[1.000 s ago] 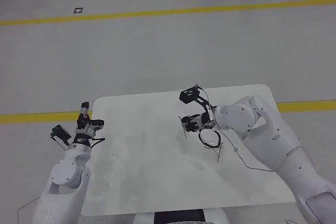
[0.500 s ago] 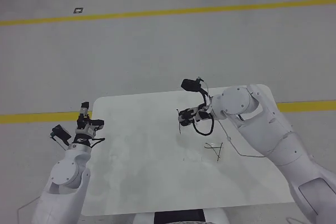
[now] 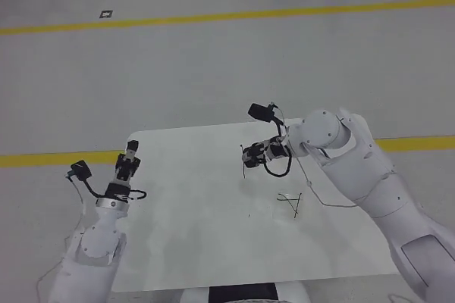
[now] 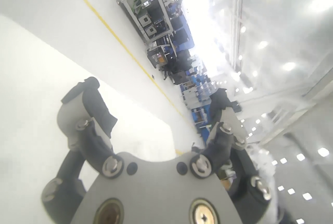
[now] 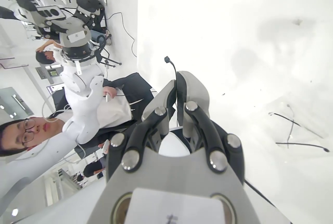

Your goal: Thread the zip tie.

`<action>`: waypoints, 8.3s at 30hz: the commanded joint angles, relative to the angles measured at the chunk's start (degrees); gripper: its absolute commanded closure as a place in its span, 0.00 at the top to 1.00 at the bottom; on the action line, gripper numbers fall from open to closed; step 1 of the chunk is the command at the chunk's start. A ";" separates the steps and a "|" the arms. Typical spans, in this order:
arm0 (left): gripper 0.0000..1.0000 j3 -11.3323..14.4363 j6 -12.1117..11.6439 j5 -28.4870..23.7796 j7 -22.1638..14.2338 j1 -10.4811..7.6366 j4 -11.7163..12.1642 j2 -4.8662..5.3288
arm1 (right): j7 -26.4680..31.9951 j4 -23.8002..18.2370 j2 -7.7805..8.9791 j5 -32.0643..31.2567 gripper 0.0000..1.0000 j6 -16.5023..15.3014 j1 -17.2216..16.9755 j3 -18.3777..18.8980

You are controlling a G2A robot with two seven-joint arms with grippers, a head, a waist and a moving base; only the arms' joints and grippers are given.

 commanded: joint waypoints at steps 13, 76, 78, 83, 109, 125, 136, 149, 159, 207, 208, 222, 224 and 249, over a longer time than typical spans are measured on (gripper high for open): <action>1.00 4.79 -3.85 30.09 11.03 -0.92 3.82 0.86 | 0.05 9.29 -2.82 0.98 0.00 0.00 5.32 -1.22; 1.00 39.40 23.74 78.14 16.28 -21.12 9.68 11.95 | -7.99 31.36 -12.73 18.84 0.00 0.00 15.89 -10.81; 1.00 41.70 25.44 78.14 16.08 -22.44 9.91 12.59 | -8.45 32.14 -13.00 19.52 0.00 0.00 16.11 -11.45; 1.00 45.29 28.07 78.14 15.32 -24.58 9.93 13.46 | -9.53 33.31 -13.64 21.66 0.00 0.00 16.36 -12.97; 1.00 45.19 27.99 78.11 14.43 -24.63 9.82 13.30 | -12.03 32.62 -13.57 21.89 0.00 0.00 15.02 -12.37; 1.00 59.31 35.11 78.14 7.04 -36.34 14.44 14.95 | -18.22 38.10 -15.09 27.37 0.00 0.00 15.03 -14.58; 1.00 65.85 35.11 78.14 3.06 -43.77 14.90 15.46 | -20.74 41.15 -15.79 31.39 0.00 0.00 16.90 -18.11; 1.00 66.13 34.74 78.14 3.01 -44.32 15.86 15.20 | -24.74 39.90 -15.41 29.98 0.00 0.00 15.30 -16.87; 1.00 66.27 34.51 78.14 3.08 -44.74 16.38 15.12 | -26.19 39.15 -15.20 29.96 0.00 -0.35 14.54 -16.13; 0.24 75.76 35.11 78.14 0.95 -53.73 18.78 15.91 | -27.29 37.92 -14.37 31.58 0.00 0.00 13.66 -16.84; 0.24 75.88 35.11 78.14 0.85 -53.84 18.78 15.89 | -27.29 37.86 -14.33 31.69 0.00 0.00 13.70 -16.98; 0.22 77.16 35.11 78.14 0.16 -55.16 19.39 15.56 | -26.46 37.21 -13.86 33.74 0.00 0.00 14.01 -18.23; 0.22 77.33 35.11 78.14 0.22 -55.26 19.42 15.52 | -26.58 37.07 -13.80 34.08 0.00 0.00 14.00 -18.31; 0.15 78.71 35.11 78.14 -0.13 -56.79 19.96 15.11 | -26.53 36.86 -13.49 39.32 0.00 0.00 14.51 -21.34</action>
